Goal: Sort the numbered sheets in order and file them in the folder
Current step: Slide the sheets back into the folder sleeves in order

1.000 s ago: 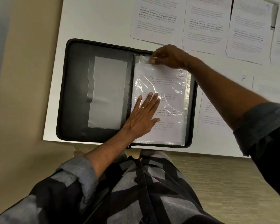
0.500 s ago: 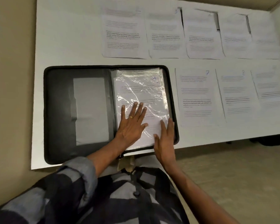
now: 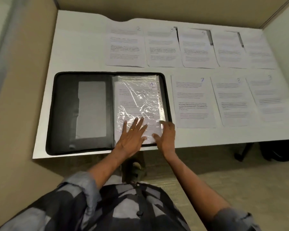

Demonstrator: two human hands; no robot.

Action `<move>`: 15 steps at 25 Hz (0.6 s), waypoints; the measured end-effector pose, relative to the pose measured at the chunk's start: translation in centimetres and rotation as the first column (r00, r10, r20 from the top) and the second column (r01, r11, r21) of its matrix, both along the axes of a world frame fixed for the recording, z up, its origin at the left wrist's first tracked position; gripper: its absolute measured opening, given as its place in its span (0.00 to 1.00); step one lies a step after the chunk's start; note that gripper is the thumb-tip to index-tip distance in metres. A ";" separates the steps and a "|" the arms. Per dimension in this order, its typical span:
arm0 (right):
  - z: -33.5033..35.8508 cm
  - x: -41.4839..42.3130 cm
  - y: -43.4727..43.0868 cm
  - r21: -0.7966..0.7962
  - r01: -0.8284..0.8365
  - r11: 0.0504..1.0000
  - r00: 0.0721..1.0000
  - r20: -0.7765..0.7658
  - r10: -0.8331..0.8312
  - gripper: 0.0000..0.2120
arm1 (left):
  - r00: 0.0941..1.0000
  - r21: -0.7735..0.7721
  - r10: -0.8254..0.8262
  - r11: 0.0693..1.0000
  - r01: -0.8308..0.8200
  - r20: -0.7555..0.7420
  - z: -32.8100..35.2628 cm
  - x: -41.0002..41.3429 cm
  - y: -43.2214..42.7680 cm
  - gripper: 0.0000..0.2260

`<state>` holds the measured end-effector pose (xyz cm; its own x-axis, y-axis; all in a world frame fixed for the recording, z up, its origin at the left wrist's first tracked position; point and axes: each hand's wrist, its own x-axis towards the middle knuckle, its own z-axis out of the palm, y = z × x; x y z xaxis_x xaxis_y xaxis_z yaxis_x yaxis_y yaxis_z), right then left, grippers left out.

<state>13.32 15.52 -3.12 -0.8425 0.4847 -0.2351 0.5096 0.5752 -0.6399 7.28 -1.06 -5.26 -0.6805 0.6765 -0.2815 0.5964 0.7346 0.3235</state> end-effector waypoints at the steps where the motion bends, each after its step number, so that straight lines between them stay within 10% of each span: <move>1: 0.6 -0.4 0.6 -0.079 0.062 0.995 0.998 -0.007 -0.062 0.27 | 0.999 0.002 0.020 1.000 -0.020 0.029 0.2 0.7 0.0 0.26; 5: 2.4 -1.2 2.2 -0.239 0.159 0.958 0.987 0.050 -0.152 0.21 | 0.959 0.123 0.172 0.971 -0.204 0.225 1.7 0.7 0.3 0.24; 12: 5.4 -0.3 0.4 0.176 0.101 0.979 0.993 -0.077 -0.089 0.10 | 0.789 0.250 0.283 0.844 -0.475 0.545 5.3 -1.2 1.3 0.28; 15: 6.8 -0.4 -0.8 0.010 0.060 0.998 0.990 -0.128 -0.059 0.10 | 0.670 0.320 0.307 0.696 -0.642 0.676 7.9 -2.0 1.8 0.32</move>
<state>12.94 14.71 3.66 -0.8346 0.5374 -0.1207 0.4581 0.5556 -0.6939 5.29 0.70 2.63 -0.7857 0.4446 -0.4302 -0.1929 0.4848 0.8531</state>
